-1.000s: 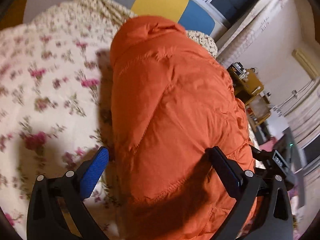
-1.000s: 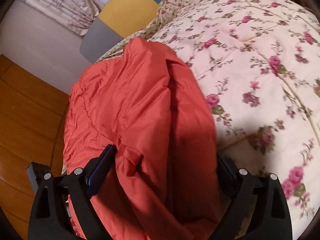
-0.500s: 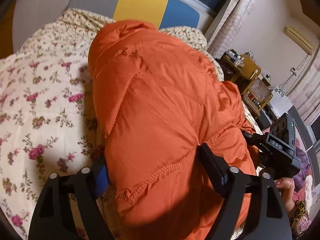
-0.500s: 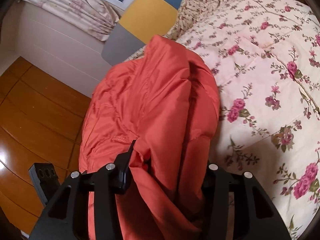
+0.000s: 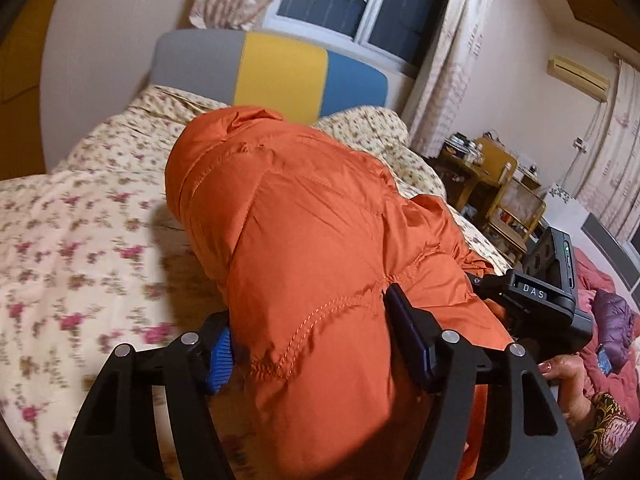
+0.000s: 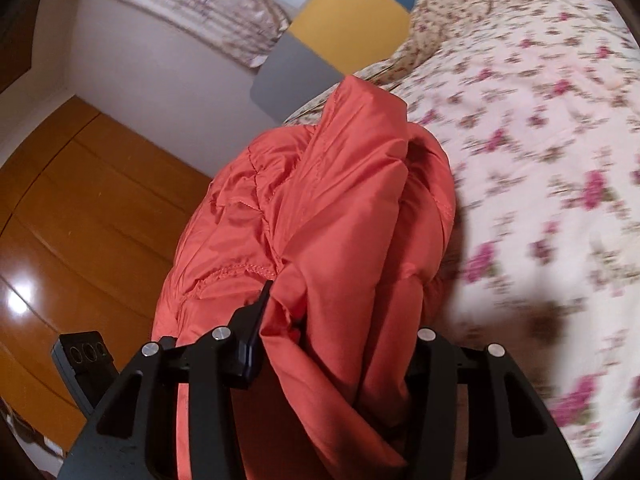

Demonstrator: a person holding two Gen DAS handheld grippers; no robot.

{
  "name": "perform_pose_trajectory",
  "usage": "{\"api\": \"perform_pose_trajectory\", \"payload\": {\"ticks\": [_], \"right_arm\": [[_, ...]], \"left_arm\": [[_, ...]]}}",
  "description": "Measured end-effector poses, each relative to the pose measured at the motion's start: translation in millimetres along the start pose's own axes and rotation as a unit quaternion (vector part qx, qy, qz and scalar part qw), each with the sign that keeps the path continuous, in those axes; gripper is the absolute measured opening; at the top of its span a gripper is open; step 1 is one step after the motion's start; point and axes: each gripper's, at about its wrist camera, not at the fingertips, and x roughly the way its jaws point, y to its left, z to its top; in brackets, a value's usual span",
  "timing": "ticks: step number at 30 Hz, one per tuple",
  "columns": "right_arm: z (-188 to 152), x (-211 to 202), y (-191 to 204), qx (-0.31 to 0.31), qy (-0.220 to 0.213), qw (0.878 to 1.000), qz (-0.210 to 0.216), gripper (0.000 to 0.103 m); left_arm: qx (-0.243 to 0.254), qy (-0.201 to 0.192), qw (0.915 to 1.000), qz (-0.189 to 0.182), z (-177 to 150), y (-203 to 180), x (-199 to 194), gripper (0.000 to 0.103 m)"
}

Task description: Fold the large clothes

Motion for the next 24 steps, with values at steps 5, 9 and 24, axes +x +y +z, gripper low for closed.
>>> {"api": "perform_pose_trajectory", "payload": {"ticks": [5, 9, 24], "right_arm": [[-14.6, 53.0, 39.8, -0.035, 0.028, 0.999, 0.014, 0.047], [-28.9, 95.8, 72.7, -0.061, 0.05, 0.996, 0.028, 0.047], [-102.9, 146.6, 120.2, -0.182, 0.055, 0.98, -0.056, 0.076]], "left_arm": [[-0.018, -0.023, 0.9991, 0.032, -4.7, 39.3, -29.0, 0.068], [-0.041, -0.035, 0.9965, 0.065, -12.1, 81.4, -54.2, 0.068], [-0.112, -0.04, 0.98, 0.16, -74.4, 177.5, -106.0, 0.096]]}}
